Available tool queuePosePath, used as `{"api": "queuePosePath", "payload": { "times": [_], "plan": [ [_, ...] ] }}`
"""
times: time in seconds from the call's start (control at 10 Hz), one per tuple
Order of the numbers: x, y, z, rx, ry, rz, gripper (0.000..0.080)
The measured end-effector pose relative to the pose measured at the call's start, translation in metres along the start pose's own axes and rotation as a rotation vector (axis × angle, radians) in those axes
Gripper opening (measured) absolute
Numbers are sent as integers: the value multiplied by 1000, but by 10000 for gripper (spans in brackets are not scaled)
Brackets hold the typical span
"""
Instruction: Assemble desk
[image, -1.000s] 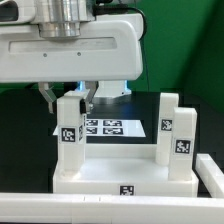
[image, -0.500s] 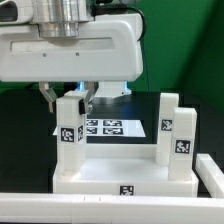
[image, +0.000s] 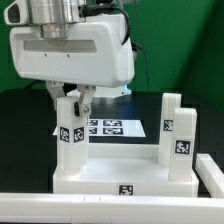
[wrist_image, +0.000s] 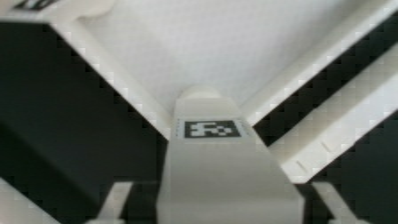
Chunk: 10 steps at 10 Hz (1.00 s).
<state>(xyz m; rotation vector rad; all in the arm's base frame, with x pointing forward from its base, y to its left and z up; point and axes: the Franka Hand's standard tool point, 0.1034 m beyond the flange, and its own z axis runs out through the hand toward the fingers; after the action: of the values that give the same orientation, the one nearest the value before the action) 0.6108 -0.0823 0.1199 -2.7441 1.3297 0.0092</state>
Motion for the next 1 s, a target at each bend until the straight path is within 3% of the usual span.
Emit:
{"api": "queuePosePath", "payload": {
  "times": [0.5, 0.8, 1.0],
  "plan": [
    [1, -2, 1, 15, 3, 372, 290],
    [1, -3, 0, 15, 5, 283, 604],
    [2, -3, 0, 8, 17, 85, 639]
  ]
}}
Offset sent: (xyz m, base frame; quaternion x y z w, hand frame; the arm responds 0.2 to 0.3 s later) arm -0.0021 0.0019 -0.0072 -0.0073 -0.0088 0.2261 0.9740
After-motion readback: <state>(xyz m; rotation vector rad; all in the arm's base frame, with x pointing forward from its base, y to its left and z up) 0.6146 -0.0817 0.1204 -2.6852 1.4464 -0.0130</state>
